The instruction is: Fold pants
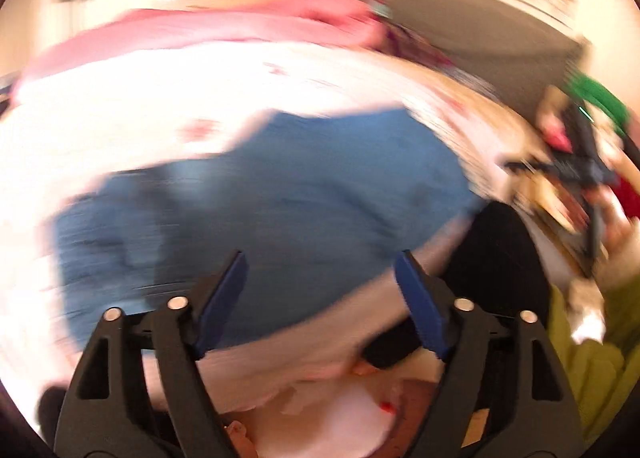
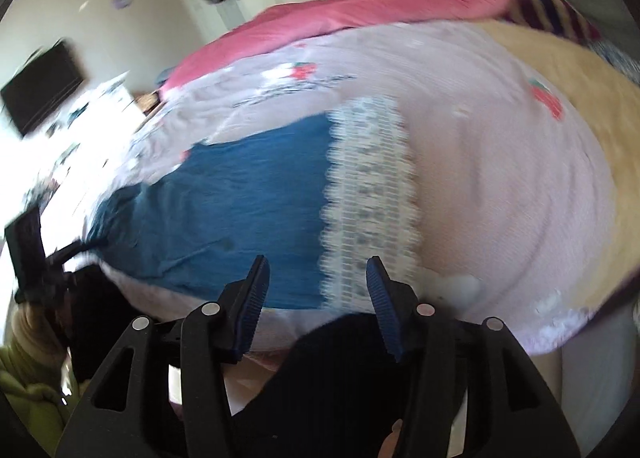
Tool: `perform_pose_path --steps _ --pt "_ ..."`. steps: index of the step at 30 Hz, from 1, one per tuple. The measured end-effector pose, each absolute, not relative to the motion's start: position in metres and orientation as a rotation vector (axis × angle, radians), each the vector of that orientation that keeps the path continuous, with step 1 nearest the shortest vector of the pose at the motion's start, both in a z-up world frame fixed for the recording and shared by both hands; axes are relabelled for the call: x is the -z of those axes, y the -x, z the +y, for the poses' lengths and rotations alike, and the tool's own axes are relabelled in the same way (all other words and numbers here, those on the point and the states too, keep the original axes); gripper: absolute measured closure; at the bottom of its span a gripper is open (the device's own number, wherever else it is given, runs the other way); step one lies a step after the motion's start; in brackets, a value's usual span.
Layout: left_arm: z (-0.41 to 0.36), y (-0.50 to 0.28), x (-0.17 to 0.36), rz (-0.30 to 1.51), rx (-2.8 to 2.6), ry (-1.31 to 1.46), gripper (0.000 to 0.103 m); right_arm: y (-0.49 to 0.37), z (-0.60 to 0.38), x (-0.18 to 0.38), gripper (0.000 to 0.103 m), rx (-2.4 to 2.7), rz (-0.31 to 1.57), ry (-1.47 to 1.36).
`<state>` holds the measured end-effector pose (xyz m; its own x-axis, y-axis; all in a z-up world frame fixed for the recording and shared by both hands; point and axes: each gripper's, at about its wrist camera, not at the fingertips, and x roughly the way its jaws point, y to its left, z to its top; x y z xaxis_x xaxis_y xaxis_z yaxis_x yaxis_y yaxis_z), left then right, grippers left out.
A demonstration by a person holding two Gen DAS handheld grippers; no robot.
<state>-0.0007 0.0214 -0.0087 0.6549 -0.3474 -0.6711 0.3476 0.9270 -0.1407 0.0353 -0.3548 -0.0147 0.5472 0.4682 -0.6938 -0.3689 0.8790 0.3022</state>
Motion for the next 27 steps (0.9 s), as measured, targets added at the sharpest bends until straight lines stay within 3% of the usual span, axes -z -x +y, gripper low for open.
perform_pose_path --steps 6,11,12,13,21,27 --pt "0.109 0.001 0.004 0.781 0.108 0.182 0.027 -0.043 -0.294 0.027 0.052 -0.623 0.913 -0.018" --pt "0.135 -0.02 0.031 0.887 0.092 0.4 0.027 -0.047 -0.277 0.035 0.052 -0.636 0.952 0.001" --pt "0.134 -0.023 0.033 0.885 0.097 0.411 0.038 -0.047 -0.273 0.036 0.052 -0.643 0.957 0.009" --pt "0.13 -0.027 0.035 0.887 0.094 0.404 0.066 -0.047 -0.268 0.037 0.052 -0.653 0.959 0.017" --pt "0.145 -0.038 0.015 0.834 0.021 0.337 0.069 -0.048 -0.247 0.054 0.052 -0.693 1.051 0.032" --pt "0.146 -0.032 0.048 0.929 0.022 0.345 0.066 -0.057 -0.247 0.071 0.052 -0.663 1.115 0.003"
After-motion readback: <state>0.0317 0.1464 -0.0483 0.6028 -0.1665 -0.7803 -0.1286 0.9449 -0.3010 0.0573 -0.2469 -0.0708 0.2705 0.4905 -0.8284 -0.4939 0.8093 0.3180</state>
